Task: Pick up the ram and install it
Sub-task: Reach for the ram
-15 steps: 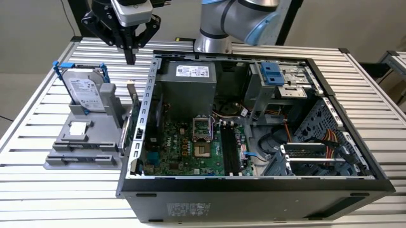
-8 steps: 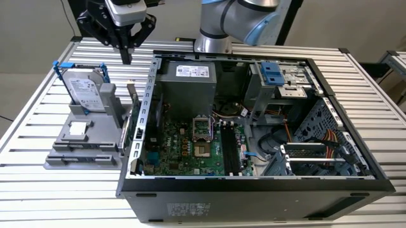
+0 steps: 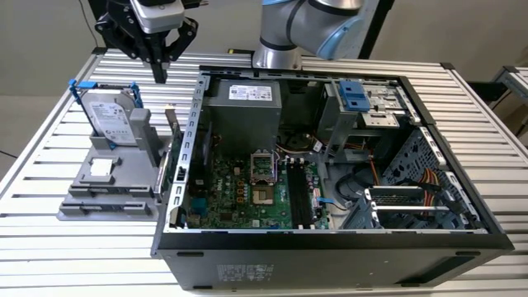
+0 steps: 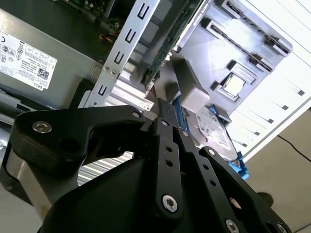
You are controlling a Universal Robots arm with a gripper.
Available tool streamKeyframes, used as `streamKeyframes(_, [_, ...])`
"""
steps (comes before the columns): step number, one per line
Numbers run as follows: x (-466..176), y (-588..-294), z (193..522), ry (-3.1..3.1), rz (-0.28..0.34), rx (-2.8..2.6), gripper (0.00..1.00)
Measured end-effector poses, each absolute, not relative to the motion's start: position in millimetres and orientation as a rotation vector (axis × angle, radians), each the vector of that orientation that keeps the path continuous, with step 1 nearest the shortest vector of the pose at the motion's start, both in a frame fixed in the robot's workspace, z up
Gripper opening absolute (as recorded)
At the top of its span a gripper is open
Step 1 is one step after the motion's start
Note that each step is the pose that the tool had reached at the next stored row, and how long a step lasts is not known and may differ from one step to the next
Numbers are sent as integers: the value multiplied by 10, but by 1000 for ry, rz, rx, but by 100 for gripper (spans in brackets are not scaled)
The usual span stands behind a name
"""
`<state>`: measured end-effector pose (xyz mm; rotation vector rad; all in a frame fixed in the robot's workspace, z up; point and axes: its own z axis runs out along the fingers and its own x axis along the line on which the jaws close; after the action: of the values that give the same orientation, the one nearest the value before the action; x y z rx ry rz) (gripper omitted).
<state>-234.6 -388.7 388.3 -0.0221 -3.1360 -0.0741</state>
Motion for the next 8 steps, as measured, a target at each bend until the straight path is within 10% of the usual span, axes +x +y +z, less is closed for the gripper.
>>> streamKeyframes(8, [-2410, -3877, 3879, -3134, -74, -19, 0])
